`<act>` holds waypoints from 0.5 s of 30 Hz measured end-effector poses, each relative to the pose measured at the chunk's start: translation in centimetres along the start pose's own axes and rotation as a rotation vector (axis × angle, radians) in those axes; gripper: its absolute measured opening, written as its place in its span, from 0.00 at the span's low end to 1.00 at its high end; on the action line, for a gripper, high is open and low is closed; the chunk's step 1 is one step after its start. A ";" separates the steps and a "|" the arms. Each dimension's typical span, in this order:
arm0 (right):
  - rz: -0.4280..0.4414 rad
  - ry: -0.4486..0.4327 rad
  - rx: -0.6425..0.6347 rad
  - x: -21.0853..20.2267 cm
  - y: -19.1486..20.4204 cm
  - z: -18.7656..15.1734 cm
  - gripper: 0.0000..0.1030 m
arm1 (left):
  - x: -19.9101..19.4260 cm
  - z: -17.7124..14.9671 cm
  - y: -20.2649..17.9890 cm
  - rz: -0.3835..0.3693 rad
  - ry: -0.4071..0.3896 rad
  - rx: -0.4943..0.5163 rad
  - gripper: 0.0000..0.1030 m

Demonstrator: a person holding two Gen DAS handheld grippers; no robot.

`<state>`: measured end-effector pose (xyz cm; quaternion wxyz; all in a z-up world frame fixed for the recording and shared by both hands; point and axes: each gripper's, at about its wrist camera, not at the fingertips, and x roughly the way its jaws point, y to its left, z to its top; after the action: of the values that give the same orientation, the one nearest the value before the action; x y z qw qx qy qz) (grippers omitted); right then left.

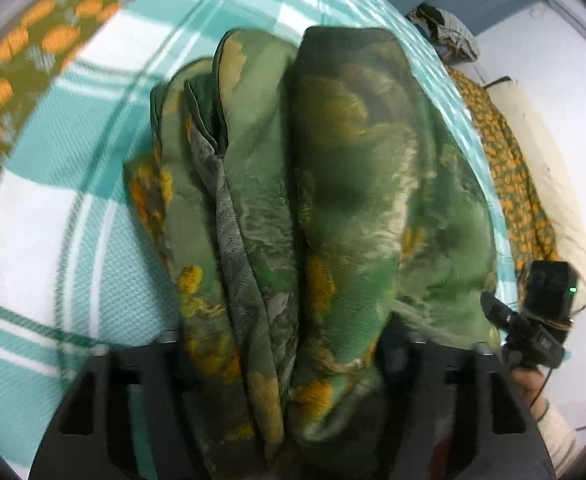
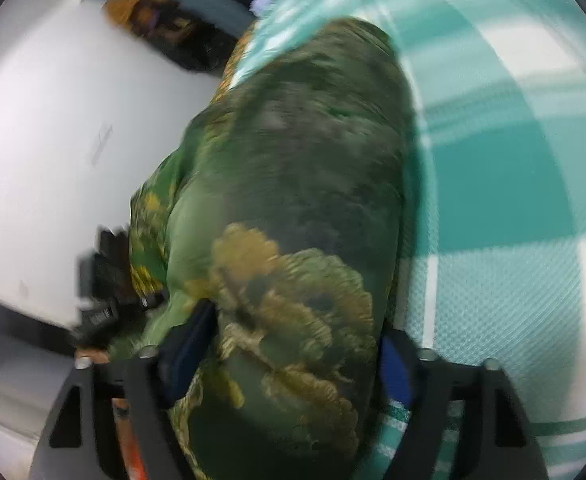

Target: Fold large clothes

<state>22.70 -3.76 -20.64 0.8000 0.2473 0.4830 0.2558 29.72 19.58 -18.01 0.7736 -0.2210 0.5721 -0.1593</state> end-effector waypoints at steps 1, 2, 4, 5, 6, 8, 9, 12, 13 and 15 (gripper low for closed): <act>-0.008 -0.010 -0.035 -0.5 0.8 -0.1 0.62 | -0.6 0.0 -0.5 0.001 -0.004 0.000 0.51; -0.011 -0.023 -0.064 -1.1 1.6 -0.1 0.61 | -1.1 0.1 -0.9 0.000 -0.011 0.012 0.50; -0.003 -0.066 -0.121 -2.5 3.3 -0.1 0.61 | -2.5 0.4 -2.1 -0.014 -0.035 0.042 0.49; 0.003 -0.083 -0.136 -2.9 3.7 0.0 0.61 | -3.4 0.8 -2.8 -0.023 -0.056 0.057 0.49; 0.016 -0.104 -0.145 -3.6 4.0 0.3 0.61 | -3.8 1.2 -3.1 -0.024 -0.069 0.064 0.49; 0.048 -0.129 -0.142 -4.5 4.0 1.5 0.61 | -4.7 2.7 -4.1 -0.021 -0.108 0.086 0.49; 0.061 -0.137 -0.143 -4.7 3.8 2.5 0.61 | -4.9 4.0 -4.8 -0.014 -0.128 0.101 0.49; 0.072 -0.170 -0.155 -4.8 3.4 5.4 0.61 | -3.9 7.6 -5.8 -0.003 -0.153 0.116 0.49; 0.072 -0.178 -0.153 -4.1 3.4 7.1 0.61 | -3.1 8.5 -6.1 -0.001 -0.158 0.118 0.49; 0.075 -0.184 -0.140 -4.0 2.4 8.9 0.61 | -1.7 10.5 -6.0 0.004 -0.161 0.119 0.49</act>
<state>28.71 -5.82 -12.84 0.8461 0.2313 0.3789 0.2950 39.30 16.95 -10.87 0.8292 -0.1858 0.4978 -0.1732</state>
